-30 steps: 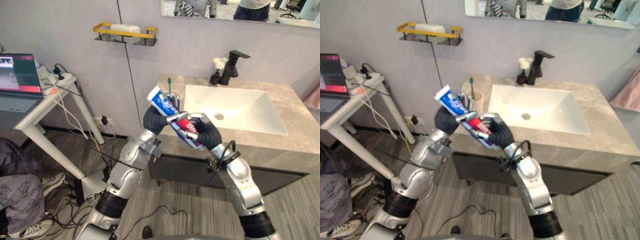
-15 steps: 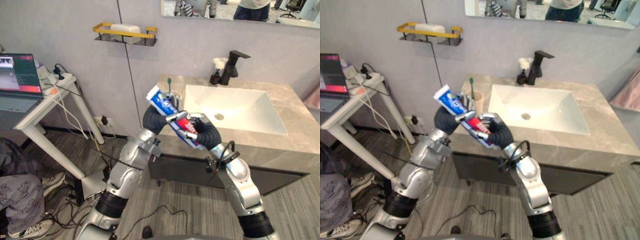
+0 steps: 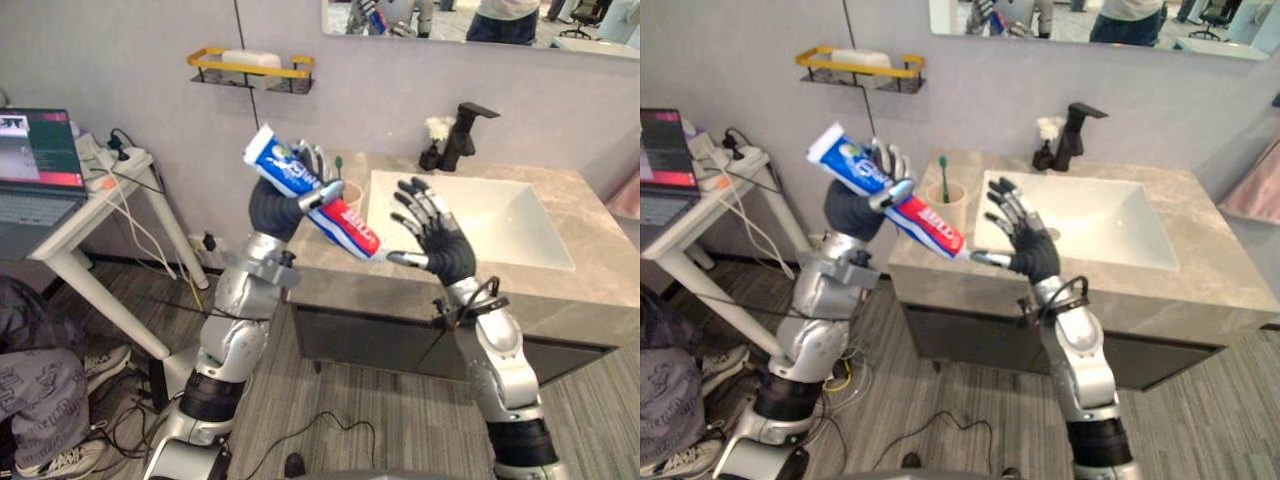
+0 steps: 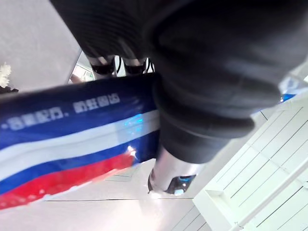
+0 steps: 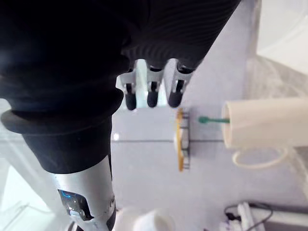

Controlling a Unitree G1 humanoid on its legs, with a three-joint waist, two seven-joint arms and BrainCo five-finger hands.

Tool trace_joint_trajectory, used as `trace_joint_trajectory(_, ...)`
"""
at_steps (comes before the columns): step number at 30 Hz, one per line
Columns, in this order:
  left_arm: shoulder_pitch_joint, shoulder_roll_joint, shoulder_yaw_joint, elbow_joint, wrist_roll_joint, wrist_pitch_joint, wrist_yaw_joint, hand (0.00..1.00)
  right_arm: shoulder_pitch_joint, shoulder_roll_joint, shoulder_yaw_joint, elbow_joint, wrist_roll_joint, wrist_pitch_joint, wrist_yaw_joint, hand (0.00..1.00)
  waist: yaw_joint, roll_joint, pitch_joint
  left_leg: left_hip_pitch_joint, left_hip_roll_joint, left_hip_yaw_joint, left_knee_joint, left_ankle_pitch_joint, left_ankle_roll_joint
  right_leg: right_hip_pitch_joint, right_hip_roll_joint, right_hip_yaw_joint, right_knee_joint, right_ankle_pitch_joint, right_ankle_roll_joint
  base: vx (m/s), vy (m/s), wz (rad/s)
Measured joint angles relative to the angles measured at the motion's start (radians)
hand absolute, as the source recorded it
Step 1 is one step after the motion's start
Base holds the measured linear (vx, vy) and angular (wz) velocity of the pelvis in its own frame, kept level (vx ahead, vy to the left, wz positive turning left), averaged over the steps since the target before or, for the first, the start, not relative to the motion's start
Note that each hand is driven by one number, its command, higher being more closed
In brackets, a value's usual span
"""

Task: Organize washtable

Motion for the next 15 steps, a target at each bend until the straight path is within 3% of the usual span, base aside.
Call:
trace_joint_trajectory(10, -0.084, 0.018, 0.040, -0.002, 0.082, -0.025, 0.048, 1.00, -0.037, 0.006, -0.106, -0.071, 0.067, -0.043, -0.075, 0.00, -0.001, 0.001, 0.000, 0.005, 0.001, 0.007, 0.000, -0.003, -0.005, 0.007, 0.001, 0.001, -0.005, 0.000, 0.000, 0.00, 0.000, 0.00)
trace_joint_trajectory(15, -0.218, 0.090, 0.110, 0.052, 0.185, -0.052, 0.112, 1.00, 0.037, 0.023, -0.093, -0.090, 0.187, -0.074, -0.074, 0.00, -0.006, 0.001, 0.001, 0.008, 0.001, 0.022, 0.000, -0.004, -0.005, 0.005, 0.001, 0.008, -0.005, 0.000, 0.000, 0.00, 0.002, -0.03)
